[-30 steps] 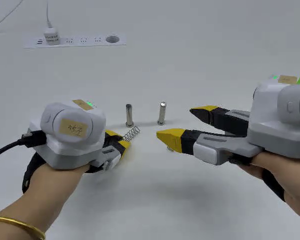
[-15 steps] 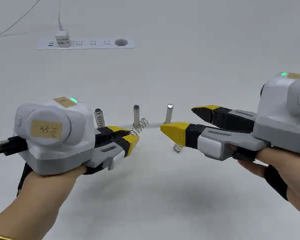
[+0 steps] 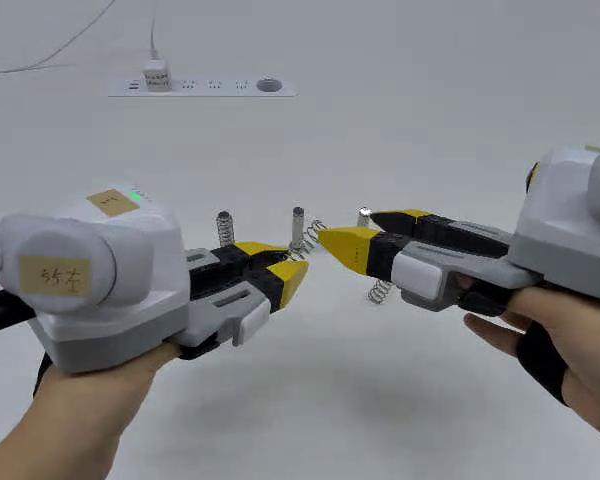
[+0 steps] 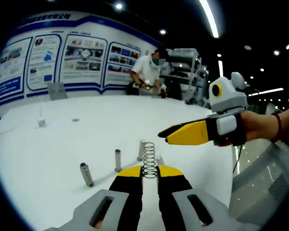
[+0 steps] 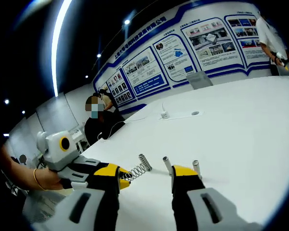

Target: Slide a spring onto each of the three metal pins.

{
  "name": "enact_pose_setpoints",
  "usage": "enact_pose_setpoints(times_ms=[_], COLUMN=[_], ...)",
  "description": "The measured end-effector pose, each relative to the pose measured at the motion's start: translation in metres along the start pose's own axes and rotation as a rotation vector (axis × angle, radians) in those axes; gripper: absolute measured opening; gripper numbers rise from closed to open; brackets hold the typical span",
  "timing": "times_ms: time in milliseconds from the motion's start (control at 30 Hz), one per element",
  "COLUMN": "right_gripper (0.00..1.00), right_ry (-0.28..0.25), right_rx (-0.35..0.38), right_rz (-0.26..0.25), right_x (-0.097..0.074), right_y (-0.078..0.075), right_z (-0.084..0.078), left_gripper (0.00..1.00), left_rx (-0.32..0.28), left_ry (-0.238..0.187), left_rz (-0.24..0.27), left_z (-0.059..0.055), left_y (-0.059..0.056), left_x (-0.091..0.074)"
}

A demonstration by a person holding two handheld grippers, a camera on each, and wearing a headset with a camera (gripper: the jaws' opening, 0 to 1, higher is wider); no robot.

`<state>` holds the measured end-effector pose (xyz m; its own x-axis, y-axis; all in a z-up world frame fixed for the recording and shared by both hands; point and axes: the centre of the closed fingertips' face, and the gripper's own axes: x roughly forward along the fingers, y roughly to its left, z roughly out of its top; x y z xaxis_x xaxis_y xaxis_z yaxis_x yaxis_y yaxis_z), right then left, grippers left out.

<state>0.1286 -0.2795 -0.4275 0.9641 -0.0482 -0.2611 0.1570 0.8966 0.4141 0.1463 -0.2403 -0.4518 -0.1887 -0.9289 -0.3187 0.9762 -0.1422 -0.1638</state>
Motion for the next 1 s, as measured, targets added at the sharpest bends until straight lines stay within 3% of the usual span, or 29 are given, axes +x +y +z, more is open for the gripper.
enact_pose_setpoints(times_ms=[233,567,667,767,1000], right_gripper=[0.33,0.26,0.23,0.2,0.14], right_ry=[0.005,0.012,0.011,-0.004,-0.031], right_rx=[0.07,0.124,0.135,0.201,0.276], right_rz=[0.051,0.11,0.124,0.143,0.185], right_x=[0.007,0.011,0.012,0.012,0.011], right_y=[0.012,0.026,0.03,0.033,0.037], right_z=[-0.005,-0.009,-0.009,-0.007,-0.002], left_gripper=[0.1,0.1,0.1,0.1,0.1], left_rx=[-0.02,-0.015,-0.024,-0.027,-0.009], left_ry=[-0.053,-0.106,-0.111,-0.123,-0.126], left_rz=[-0.016,-0.058,-0.068,-0.085,-0.094], left_z=[0.005,0.012,0.013,0.016,0.019], left_y=[-0.004,-0.013,-0.014,-0.016,-0.018], left_x=[-0.007,-0.009,-0.009,-0.01,-0.012])
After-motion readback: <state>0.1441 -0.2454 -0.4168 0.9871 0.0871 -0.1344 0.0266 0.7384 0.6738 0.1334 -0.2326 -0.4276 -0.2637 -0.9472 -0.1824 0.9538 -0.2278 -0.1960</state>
